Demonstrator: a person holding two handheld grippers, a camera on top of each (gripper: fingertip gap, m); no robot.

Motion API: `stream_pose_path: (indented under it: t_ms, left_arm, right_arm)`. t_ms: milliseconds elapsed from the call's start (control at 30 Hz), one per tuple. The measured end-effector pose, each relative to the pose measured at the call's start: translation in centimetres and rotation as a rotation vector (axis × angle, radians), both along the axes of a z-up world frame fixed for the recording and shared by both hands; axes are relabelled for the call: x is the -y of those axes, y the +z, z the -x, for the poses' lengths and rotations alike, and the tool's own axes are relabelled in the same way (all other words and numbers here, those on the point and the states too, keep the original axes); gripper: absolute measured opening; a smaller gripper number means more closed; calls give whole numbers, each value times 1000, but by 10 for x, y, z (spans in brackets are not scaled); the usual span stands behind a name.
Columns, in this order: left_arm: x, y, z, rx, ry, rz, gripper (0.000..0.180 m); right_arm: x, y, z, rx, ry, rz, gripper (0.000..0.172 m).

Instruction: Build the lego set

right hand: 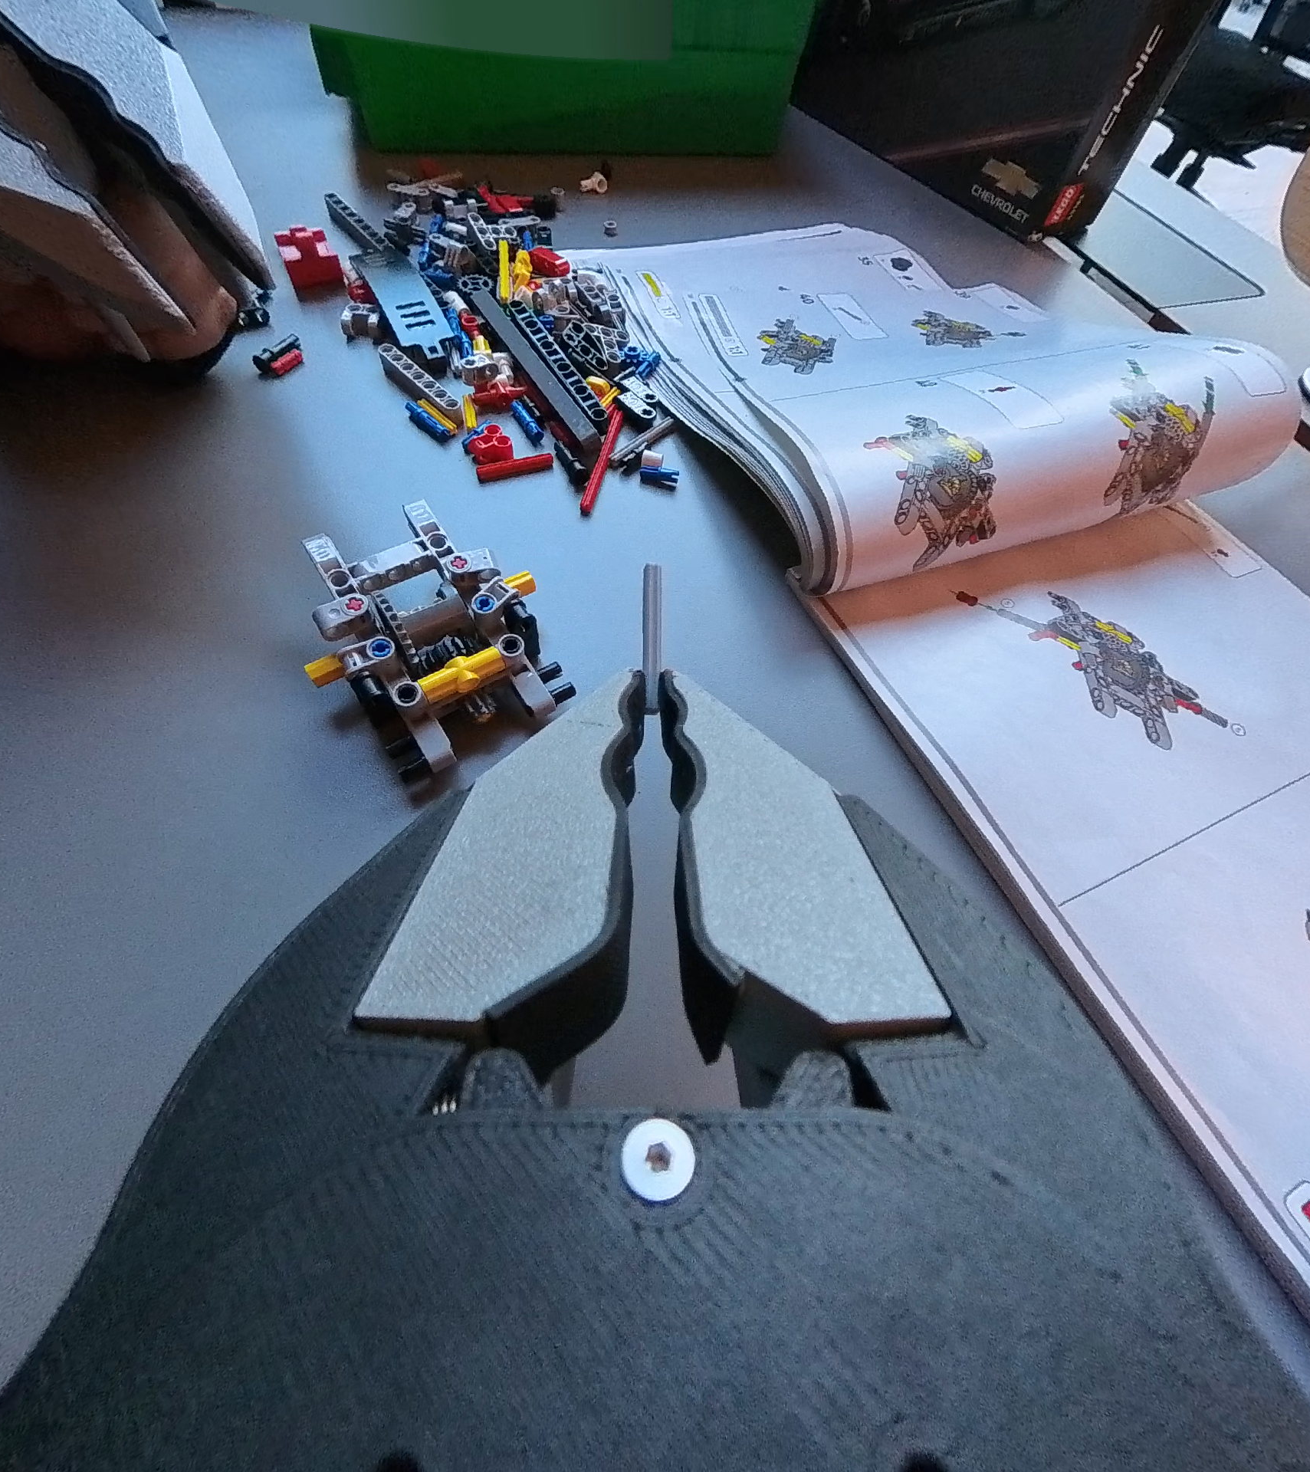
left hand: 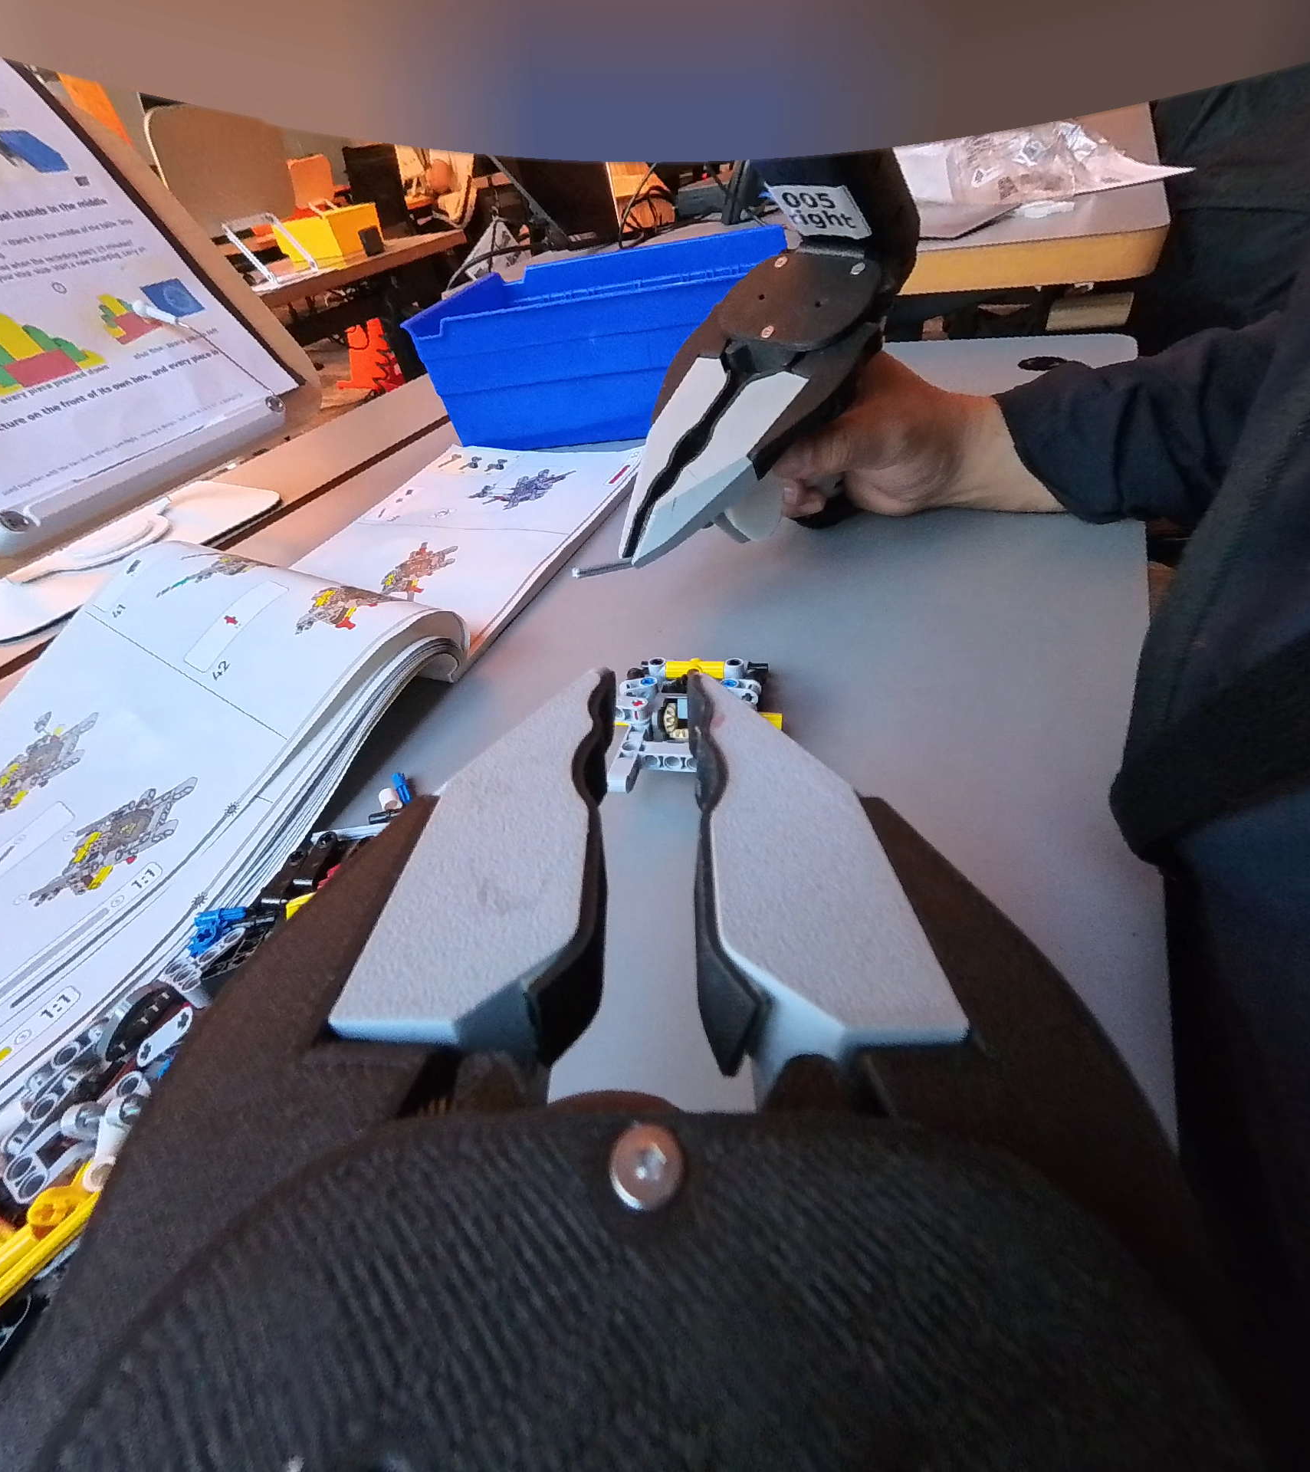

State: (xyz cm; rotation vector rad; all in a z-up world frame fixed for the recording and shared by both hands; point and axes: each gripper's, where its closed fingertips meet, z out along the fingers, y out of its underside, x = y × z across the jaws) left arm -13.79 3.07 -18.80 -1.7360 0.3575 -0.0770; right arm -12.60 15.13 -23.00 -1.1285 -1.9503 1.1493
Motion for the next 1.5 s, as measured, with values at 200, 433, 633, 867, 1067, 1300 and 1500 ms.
stream_pose_path:
  t_ms: [200, 433, 633, 867, 1067, 1300, 1500]
  left_arm:
    - [-1, -1, 0, 6, -1, 8, 16]
    - [-1, 0, 1, 13, -3, 6, 15]
    - [-1, 0, 1, 15, -4, 8, 16]
    - [-1, -1, 1, 18, -7, 12, 16]
    - [-1, -1, 1, 18, -7, 11, 16]
    - [-1, -1, 0, 5, -5, 11, 16]
    - [-2, -5, -2, -33, -5, 28, 15]
  right_arm:
    - [0, 0, 0, 1, 3, 3, 1]
    - [1, 0, 0, 4, 6, 7, 0]
    - [1, 0, 0, 5, 6, 7, 1]
    - [2, -1, 0, 12, 12, 5, 1]
    - [2, -2, 0, 15, 14, 0, 1]
    - [2, -2, 1, 9, 13, -7, 1]
    - [10, 1, -1, -15, 33, -30, 0]
